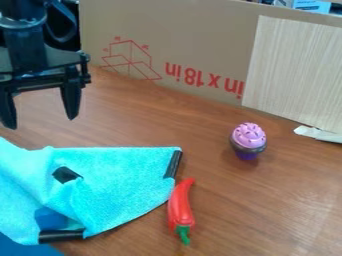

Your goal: Unfold the cloth from bottom right to top left

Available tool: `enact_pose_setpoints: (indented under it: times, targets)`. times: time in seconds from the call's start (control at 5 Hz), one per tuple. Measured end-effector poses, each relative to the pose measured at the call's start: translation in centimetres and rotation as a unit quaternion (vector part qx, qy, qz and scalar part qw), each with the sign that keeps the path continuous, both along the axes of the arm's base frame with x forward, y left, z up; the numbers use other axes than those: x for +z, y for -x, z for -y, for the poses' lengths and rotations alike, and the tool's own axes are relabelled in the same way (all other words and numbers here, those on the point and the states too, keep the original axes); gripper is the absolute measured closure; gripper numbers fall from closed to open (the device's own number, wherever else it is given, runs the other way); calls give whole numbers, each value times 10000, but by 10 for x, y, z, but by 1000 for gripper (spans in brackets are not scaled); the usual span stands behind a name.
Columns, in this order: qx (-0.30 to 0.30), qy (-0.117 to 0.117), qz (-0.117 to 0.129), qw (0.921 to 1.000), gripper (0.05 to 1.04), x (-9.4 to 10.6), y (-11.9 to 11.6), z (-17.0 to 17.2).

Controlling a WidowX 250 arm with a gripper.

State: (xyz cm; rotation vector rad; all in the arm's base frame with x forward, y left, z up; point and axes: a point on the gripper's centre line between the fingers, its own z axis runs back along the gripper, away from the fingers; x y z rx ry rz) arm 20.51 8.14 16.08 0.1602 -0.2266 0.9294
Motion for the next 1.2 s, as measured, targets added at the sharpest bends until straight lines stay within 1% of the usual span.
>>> enact_pose_setpoints:
  times: [0.2,0.4,0.6,0.8,1.0,1.2]
  targets:
    - [-19,-136,-7,9999,83,-3,-2,4]
    - [-85,-293,-67,9995,83,-14,-2,10]
    - [-144,-430,-182,9988,83,-28,-2,17]
    - [-156,-598,-234,9978,83,-43,-3,26]
    - [-77,-671,-214,9975,83,-50,-6,29]
    - [-69,-710,-259,9971,83,-56,-7,30]
